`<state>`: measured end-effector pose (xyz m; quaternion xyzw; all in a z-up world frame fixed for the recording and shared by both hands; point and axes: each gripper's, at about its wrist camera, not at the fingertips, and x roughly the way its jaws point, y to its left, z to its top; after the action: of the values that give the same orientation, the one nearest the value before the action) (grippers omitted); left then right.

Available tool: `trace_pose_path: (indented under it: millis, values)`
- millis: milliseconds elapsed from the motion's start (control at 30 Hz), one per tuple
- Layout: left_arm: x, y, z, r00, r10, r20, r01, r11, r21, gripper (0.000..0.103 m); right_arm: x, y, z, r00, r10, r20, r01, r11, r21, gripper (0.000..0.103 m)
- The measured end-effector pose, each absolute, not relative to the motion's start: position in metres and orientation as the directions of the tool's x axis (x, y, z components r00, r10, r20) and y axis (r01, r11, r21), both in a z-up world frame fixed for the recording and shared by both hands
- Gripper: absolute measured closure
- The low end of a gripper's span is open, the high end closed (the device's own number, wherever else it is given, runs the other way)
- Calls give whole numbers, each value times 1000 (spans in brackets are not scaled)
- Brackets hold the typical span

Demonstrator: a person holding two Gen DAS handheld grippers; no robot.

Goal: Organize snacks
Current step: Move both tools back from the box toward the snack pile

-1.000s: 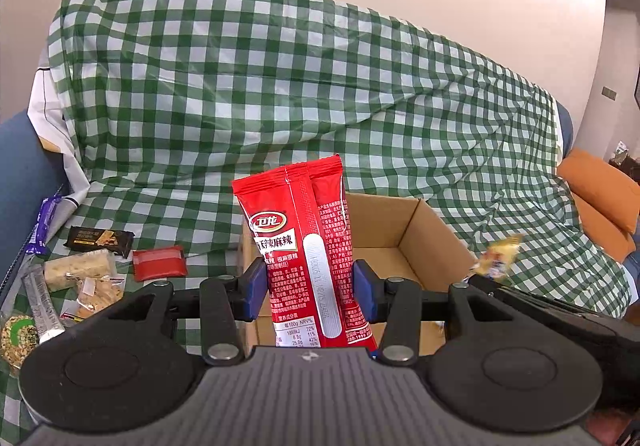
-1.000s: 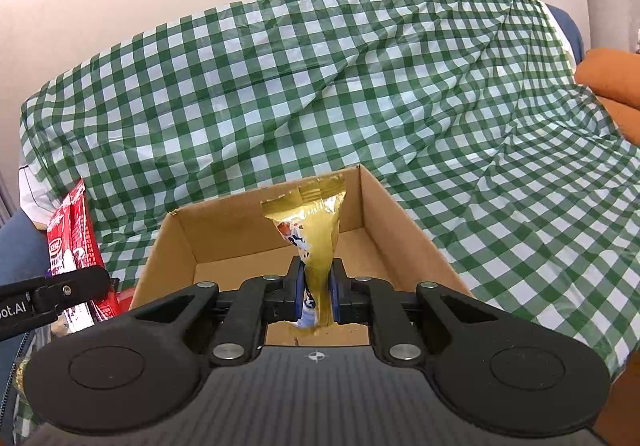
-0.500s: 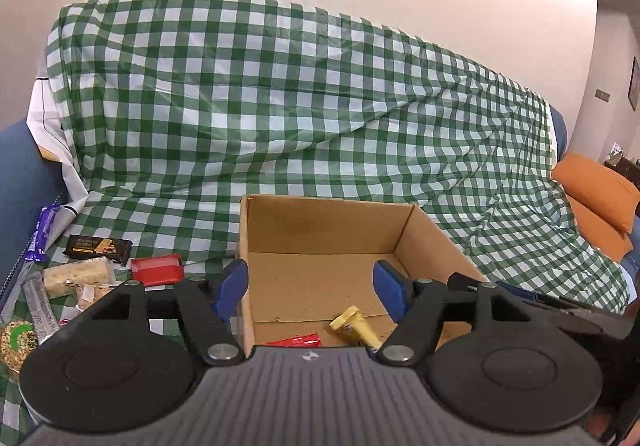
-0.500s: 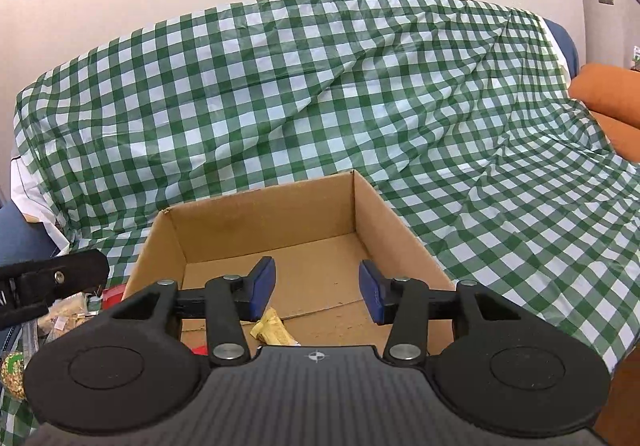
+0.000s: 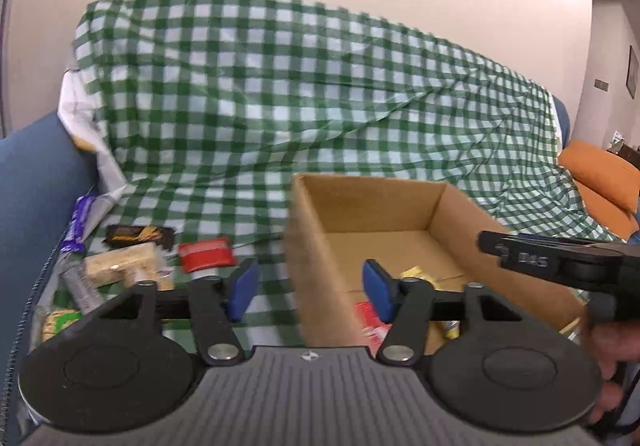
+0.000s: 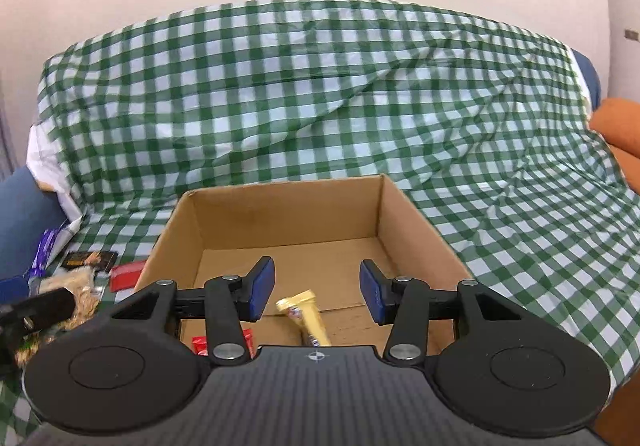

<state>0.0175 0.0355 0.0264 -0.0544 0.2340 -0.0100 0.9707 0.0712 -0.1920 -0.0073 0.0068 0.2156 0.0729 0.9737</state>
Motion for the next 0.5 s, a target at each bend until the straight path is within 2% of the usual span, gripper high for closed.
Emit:
trace_pose_path:
  millis: [67,233,267,300,400,500]
  values:
    - [17,57,21,885,-11,-465,-30,996,-82,56,70,-186,-9,891,151,-429,-157,987,22,54]
    - [12,115,1,862,92,-498,-120,993,-24,56,70,-175,-13,874,145,-463,-171,985,-14,54]
    - [10,125,-3,855,113,-506,-153,987,-39,56,69,-173,-13,874,145,-464,-173,985,-19,54]
    - [8,139,-4,846,113,-521,-196,975,-106,56,69,-171,-13,874,146,-464,-177,984,-24,54]
    - [-1,157,-2,861,152,-485,-260,952,-163,54,68,-165,-15,868,146,-474,-186,982,-39,54]
    - [-7,175,-7,852,181,-491,-346,899,-269,54,67,-158,-18,862,151,-484,-198,979,-46,54]
